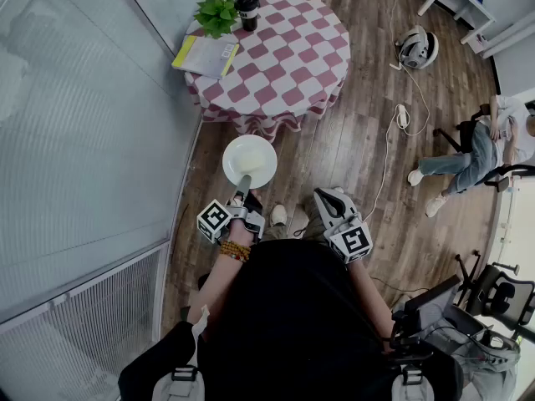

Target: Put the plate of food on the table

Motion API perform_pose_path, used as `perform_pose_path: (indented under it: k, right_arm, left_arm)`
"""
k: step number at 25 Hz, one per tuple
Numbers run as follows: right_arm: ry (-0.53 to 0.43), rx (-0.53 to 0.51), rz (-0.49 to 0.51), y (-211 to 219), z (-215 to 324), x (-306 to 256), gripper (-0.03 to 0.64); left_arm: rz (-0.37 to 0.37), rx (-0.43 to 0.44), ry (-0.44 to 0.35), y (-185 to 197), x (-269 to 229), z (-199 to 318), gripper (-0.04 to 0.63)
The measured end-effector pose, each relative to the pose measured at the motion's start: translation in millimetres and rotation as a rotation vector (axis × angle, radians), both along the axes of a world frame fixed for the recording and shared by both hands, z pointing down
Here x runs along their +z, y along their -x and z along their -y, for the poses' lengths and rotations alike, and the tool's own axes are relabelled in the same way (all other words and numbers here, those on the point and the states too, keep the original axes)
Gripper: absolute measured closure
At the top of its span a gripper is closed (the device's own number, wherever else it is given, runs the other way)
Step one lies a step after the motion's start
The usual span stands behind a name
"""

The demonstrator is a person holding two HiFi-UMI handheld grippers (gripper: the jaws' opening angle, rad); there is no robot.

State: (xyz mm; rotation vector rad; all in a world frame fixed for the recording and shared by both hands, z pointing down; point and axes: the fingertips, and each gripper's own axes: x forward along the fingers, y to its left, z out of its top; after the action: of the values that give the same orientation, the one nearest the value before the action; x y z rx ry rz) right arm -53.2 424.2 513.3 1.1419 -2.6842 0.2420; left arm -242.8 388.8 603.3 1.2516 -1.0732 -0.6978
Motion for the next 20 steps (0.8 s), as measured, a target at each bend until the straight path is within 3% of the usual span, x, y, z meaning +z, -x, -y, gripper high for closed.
perform_pose_path:
  k: [20]
  right_arm:
    - [-0.004,-0.043,-0.038,1.4,26.0,-9.8,0.603]
  left_arm:
    - [-0.024,-0.020,-0.011,-3.3,-9.9,26.2,0.574]
